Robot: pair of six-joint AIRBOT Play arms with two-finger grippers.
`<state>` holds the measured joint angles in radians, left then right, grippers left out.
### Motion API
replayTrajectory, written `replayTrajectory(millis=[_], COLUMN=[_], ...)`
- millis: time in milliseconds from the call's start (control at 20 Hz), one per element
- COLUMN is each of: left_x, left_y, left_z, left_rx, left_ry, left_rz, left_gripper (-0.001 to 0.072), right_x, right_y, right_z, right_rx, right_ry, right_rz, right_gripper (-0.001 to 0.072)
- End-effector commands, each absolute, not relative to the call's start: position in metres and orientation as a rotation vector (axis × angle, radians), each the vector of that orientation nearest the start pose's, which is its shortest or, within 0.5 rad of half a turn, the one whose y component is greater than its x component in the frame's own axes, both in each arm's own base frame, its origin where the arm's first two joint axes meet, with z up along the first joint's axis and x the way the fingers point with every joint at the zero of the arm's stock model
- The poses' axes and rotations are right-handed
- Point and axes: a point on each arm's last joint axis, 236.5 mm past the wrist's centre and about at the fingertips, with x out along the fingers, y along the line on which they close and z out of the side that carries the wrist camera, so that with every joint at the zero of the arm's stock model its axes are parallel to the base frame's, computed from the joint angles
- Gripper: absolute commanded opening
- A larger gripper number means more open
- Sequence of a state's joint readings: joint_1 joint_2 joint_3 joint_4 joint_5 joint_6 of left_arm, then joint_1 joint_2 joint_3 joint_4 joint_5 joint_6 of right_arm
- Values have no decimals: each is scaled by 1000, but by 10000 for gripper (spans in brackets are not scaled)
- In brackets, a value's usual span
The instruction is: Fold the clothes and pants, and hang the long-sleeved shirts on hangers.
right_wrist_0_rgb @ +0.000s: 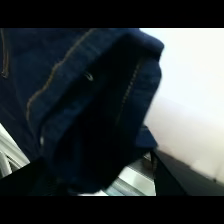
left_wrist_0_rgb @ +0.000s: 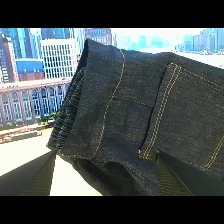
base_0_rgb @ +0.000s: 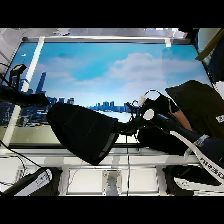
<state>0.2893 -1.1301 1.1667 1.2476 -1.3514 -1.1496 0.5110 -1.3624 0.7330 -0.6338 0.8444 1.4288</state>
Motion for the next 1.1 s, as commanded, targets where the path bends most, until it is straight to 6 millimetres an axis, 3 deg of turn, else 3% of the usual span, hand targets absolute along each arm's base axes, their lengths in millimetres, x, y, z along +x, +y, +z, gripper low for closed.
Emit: replayTrajectory(millis=[0,350,750,1050], left_x=[342,342,342,342], left_y=[26,25,25,25], left_z=[64,64,64,64], left_rx=[-85,-85,-86,-88], left_ry=[1213,1213,1213,1212], left_rz=[-235,-236,-235,-237], left_gripper=[700,700,700,699], right_x=[236,230,230,226], right_y=[305,302,299,294], right_z=[-83,-105,-83,-86], right_rx=[593,550,453,423], right_ry=[1523,1563,1530,1545], right_rz=[638,637,708,703], right_gripper=[612,592,590,589])
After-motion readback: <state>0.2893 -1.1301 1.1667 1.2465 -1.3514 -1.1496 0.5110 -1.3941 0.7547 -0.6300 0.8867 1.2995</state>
